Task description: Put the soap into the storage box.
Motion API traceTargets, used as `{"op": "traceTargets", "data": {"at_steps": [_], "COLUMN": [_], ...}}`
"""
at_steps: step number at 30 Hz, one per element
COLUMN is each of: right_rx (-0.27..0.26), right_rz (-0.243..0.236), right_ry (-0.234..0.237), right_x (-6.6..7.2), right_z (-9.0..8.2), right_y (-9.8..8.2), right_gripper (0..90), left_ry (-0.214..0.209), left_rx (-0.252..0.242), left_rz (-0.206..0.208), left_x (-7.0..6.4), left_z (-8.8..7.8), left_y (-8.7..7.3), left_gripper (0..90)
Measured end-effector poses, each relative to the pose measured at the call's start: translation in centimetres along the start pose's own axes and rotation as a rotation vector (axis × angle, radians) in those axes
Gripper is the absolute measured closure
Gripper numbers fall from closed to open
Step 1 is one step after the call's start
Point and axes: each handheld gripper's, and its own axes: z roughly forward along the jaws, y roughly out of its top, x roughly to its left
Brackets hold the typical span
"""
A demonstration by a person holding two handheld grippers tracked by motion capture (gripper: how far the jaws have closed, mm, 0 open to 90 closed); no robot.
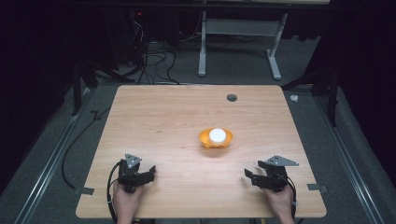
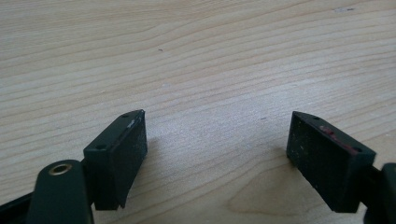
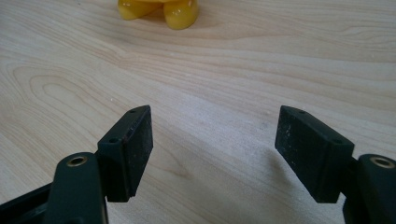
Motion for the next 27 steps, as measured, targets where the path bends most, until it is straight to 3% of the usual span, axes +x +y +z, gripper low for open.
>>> {"op": "traceTargets", "data": {"at_steps": [16,27], "right_rx": [0.049,0.076], "right_rz": [-0.042,-0.117], "right_ry": [-0.046,-0.096], "right_x": [0.7,1.3], "right_z": [0.7,1.0], "right_y": [-0.1,0.0], "right_gripper": [28.0,26.0], "left_ry": [0.000,0.001], "left_rx": [0.000,-0.002], "left_rz": [0.000,0.000], "left_x": [0.0,0.0], "left_z": [0.0,0.0], "left_y": [0.0,0.0], "left_gripper": [20.7,20.6]}}
